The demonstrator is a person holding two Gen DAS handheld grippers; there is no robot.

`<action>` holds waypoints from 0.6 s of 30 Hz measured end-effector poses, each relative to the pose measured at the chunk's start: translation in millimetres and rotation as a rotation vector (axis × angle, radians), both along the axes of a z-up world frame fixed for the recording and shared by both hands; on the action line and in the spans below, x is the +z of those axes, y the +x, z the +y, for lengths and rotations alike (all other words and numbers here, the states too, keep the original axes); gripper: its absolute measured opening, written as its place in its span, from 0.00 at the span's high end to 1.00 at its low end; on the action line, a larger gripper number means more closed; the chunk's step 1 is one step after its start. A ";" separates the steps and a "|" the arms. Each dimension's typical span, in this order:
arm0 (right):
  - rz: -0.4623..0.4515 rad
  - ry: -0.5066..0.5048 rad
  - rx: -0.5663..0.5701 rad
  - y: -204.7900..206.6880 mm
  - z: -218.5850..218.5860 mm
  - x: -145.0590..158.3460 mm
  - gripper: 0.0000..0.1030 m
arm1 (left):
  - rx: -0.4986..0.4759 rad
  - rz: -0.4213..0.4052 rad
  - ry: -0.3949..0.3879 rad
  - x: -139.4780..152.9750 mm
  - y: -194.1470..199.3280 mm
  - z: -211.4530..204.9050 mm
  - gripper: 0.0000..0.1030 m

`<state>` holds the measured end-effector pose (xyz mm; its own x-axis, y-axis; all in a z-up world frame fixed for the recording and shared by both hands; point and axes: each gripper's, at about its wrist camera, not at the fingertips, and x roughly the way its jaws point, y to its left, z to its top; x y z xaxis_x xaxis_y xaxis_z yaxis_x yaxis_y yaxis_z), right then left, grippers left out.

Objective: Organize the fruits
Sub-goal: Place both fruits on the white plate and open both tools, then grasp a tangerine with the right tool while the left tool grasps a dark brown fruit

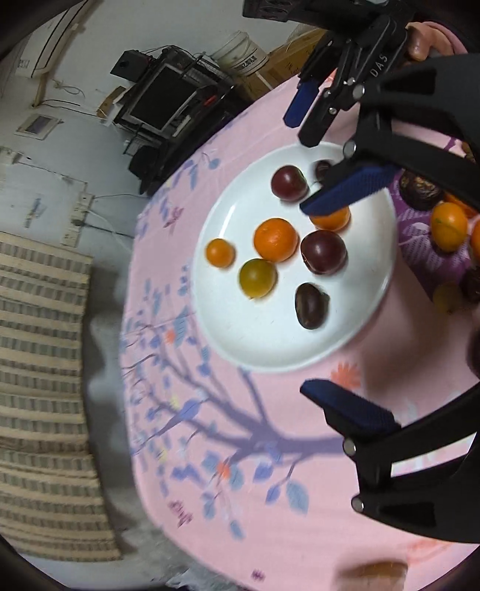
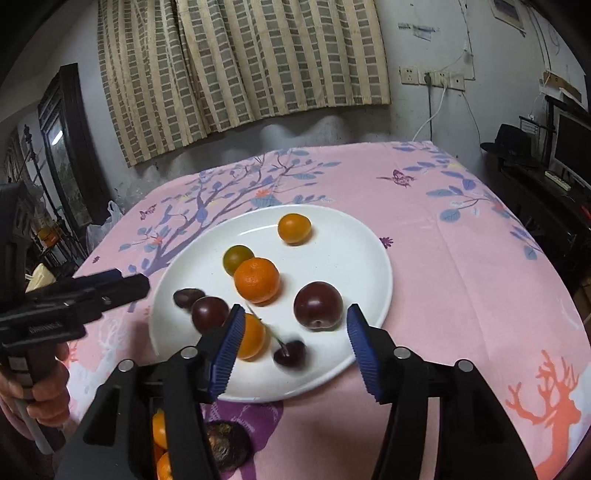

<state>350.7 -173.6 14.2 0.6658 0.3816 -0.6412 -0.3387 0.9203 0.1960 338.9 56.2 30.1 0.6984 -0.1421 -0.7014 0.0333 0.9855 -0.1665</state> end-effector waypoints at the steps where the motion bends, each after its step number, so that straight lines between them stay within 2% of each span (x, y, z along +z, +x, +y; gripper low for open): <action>1: 0.004 0.005 0.008 -3.5 -0.3 0.8 0.40 | 0.008 -0.009 0.005 6.2 -6.3 3.2 0.07; 5: 0.057 -0.003 0.078 -19.2 7.4 -0.5 0.40 | 0.092 -0.019 0.026 18.8 -35.7 21.6 0.05; 10: 0.149 -0.035 0.148 -40.4 25.1 -6.6 0.40 | 0.203 0.003 0.040 -8.3 -78.7 56.4 0.05; 14: 0.175 -0.088 0.230 -63.4 39.6 -12.1 0.40 | 0.265 0.048 -0.035 -26.0 -105.2 87.4 0.05; 18: 0.171 -0.149 0.299 -87.0 50.0 -19.9 0.40 | 0.314 0.032 -0.065 -24.6 -116.5 103.6 0.05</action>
